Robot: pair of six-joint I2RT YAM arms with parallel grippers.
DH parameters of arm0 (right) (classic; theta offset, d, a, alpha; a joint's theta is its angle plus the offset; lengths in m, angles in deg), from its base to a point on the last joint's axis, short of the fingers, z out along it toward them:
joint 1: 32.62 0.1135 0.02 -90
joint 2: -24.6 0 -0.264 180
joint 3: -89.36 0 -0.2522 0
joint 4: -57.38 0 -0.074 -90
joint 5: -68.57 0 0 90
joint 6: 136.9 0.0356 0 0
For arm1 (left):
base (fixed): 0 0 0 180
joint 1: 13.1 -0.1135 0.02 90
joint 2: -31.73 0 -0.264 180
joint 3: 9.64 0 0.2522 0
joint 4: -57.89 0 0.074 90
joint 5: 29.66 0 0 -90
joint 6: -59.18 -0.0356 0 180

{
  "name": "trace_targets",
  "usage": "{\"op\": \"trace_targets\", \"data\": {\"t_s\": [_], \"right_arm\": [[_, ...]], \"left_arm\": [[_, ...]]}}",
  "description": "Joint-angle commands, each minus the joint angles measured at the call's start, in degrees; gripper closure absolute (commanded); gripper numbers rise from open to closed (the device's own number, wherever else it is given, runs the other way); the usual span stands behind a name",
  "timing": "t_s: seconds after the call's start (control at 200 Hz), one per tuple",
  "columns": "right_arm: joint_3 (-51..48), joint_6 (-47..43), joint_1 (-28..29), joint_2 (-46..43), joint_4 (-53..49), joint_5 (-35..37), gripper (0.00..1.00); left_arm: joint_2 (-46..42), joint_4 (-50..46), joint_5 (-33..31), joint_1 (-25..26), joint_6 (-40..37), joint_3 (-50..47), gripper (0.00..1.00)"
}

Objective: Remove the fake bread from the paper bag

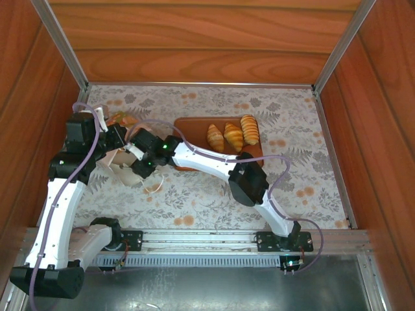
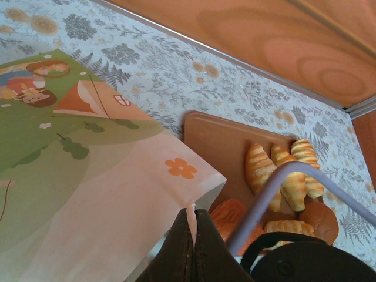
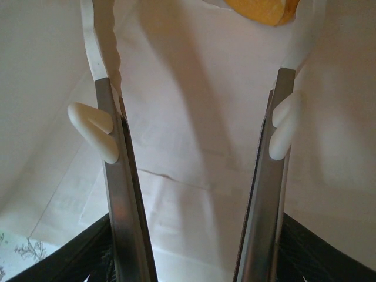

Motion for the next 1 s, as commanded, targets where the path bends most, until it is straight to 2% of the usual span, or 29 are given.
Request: {"op": "trace_targets", "data": {"t_s": [0.0,0.135,0.275,0.395,0.58,0.72,0.875,0.995], "right_arm": [[3.08,2.20,0.60,1.80,4.13,-0.14,0.37],[5.48,2.56,0.58,3.92,2.36,1.54,0.44],[5.31,2.88,0.63,2.95,0.53,4.15,0.62],[1.76,3.00,1.28,-0.45,0.92,8.40,0.72],[-3.67,1.64,2.79,-5.31,0.19,13.90,0.77],[-6.86,0.01,4.42,-8.18,-0.32,17.89,0.77],[-7.76,-0.96,6.33,-9.98,-3.00,27.67,0.78],[-8.33,-2.96,6.84,-10.80,-6.07,31.36,0.78]], "left_arm": [[-0.83,-0.05,0.80,0.23,0.75,1.65,1.00],[-1.08,-0.05,0.69,0.15,0.55,1.63,1.00],[-1.11,-0.05,-0.32,0.19,0.27,1.51,1.00],[-1.41,-0.10,-2.44,0.17,0.20,0.71,1.00],[-1.52,-0.16,-5.88,0.17,0.64,-0.22,1.00],[-0.87,-0.14,-6.84,0.19,1.19,-0.28,1.00],[-0.15,-0.14,-6.36,0.17,1.47,-0.36,1.00],[-0.39,-0.14,-6.34,0.17,1.15,-0.63,1.00]]}}
